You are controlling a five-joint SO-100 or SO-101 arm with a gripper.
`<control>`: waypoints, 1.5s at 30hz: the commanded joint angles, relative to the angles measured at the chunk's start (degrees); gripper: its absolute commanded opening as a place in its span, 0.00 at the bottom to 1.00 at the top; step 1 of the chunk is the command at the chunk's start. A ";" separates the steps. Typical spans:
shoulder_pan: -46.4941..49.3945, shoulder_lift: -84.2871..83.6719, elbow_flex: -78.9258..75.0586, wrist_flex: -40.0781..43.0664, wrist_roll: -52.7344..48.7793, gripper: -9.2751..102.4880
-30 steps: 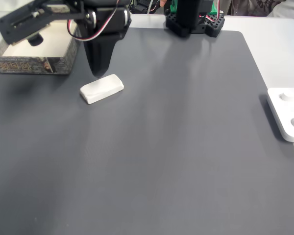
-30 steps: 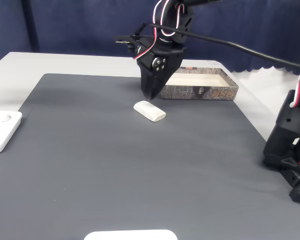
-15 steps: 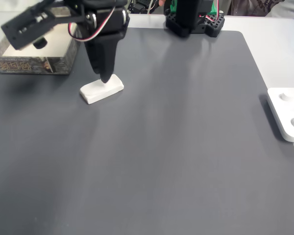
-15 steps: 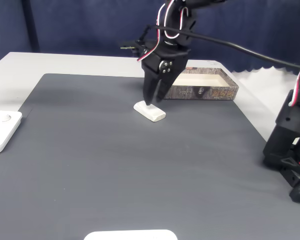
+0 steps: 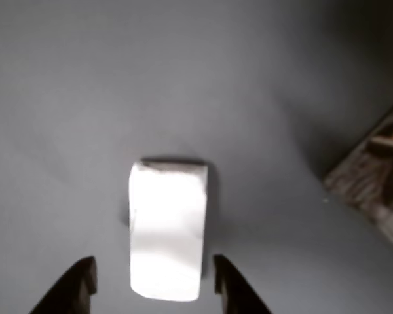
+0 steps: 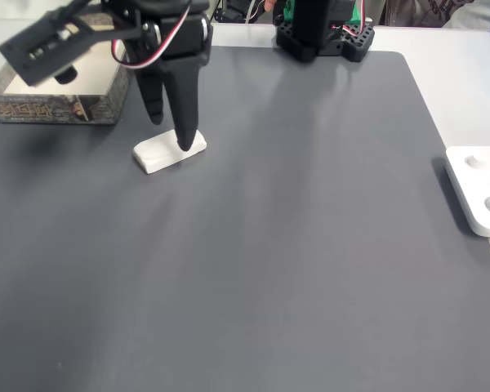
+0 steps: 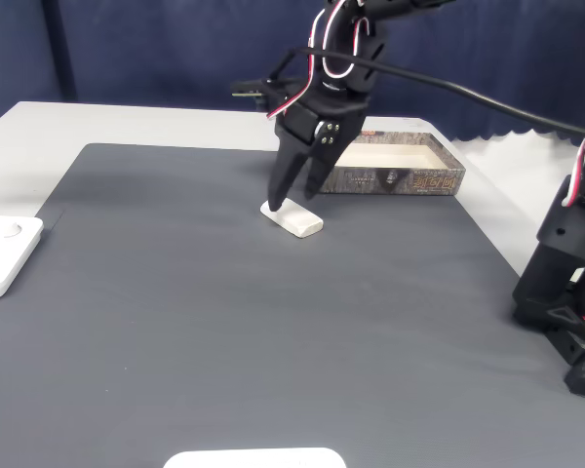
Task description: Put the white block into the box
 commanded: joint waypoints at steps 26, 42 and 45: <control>0.70 -3.43 -6.59 0.53 5.01 0.29; -0.18 -6.59 -10.63 3.25 5.45 0.27; -0.35 -6.86 -10.72 3.34 5.36 0.27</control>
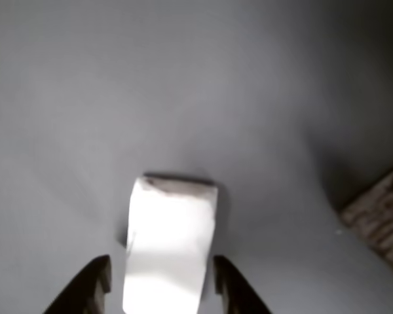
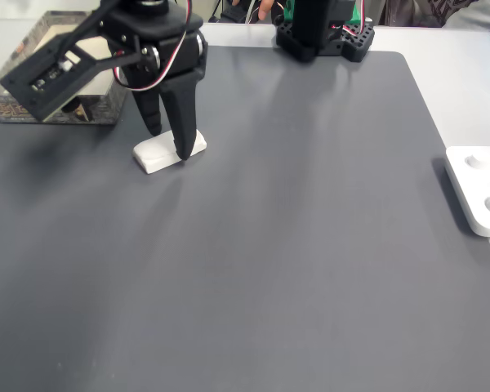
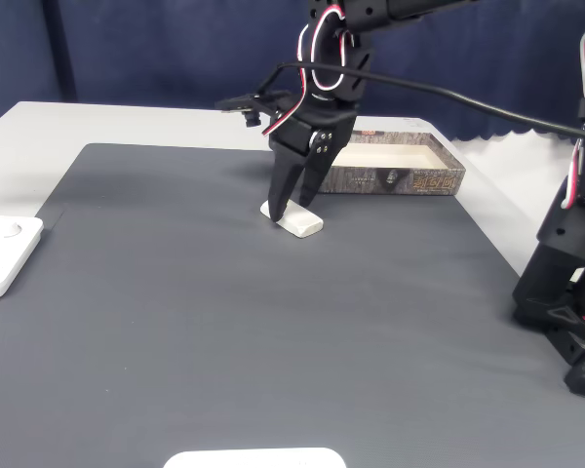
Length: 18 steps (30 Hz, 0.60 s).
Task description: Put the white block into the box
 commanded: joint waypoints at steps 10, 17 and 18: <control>-0.70 -0.18 -3.96 0.97 0.35 0.27; -0.88 -0.44 -3.52 1.05 0.09 0.26; -0.88 -0.44 -3.52 1.05 0.09 0.25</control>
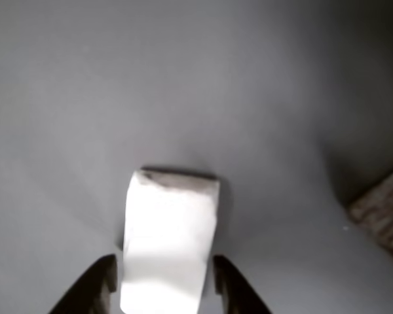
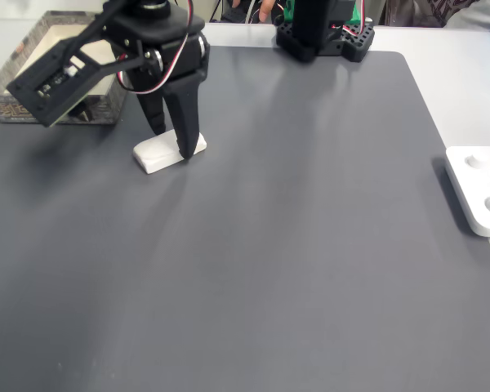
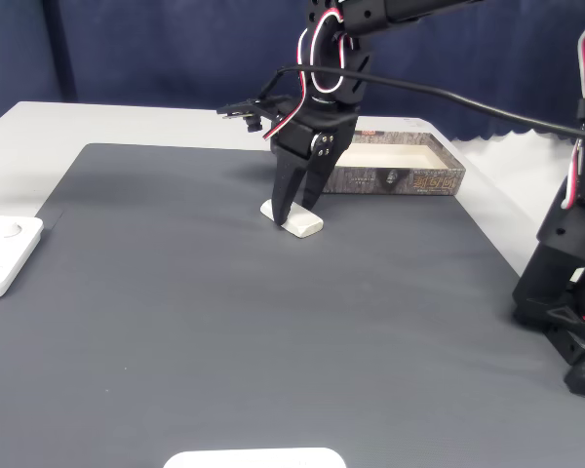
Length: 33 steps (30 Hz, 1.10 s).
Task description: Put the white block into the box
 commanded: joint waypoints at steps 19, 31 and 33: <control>-2.11 -1.05 -3.43 0.09 -1.32 0.23; -3.34 -0.79 -3.52 0.18 -2.29 0.07; -3.43 -0.44 -3.52 0.18 -1.14 0.07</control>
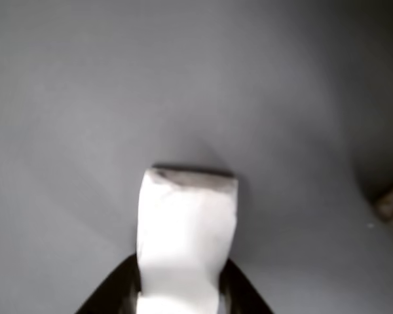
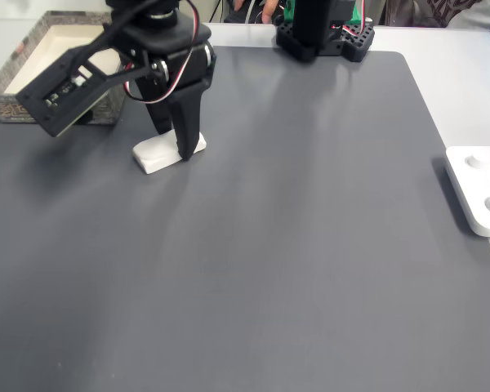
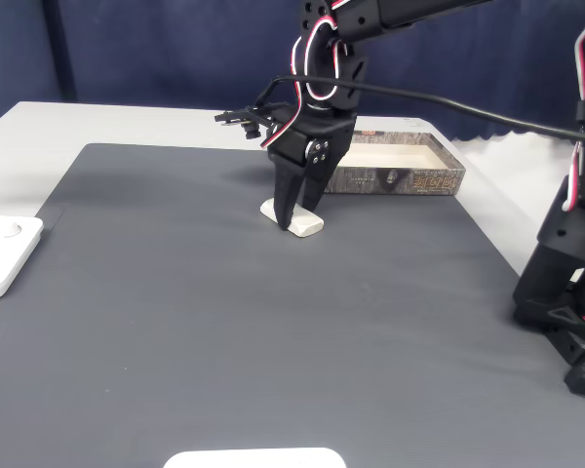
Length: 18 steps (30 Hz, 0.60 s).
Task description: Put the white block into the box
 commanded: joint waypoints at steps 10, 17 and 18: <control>-2.11 8.96 -3.52 4.13 1.32 0.07; 2.29 16.79 -5.89 11.60 0.79 0.07; 3.34 17.49 -6.77 12.66 1.32 0.07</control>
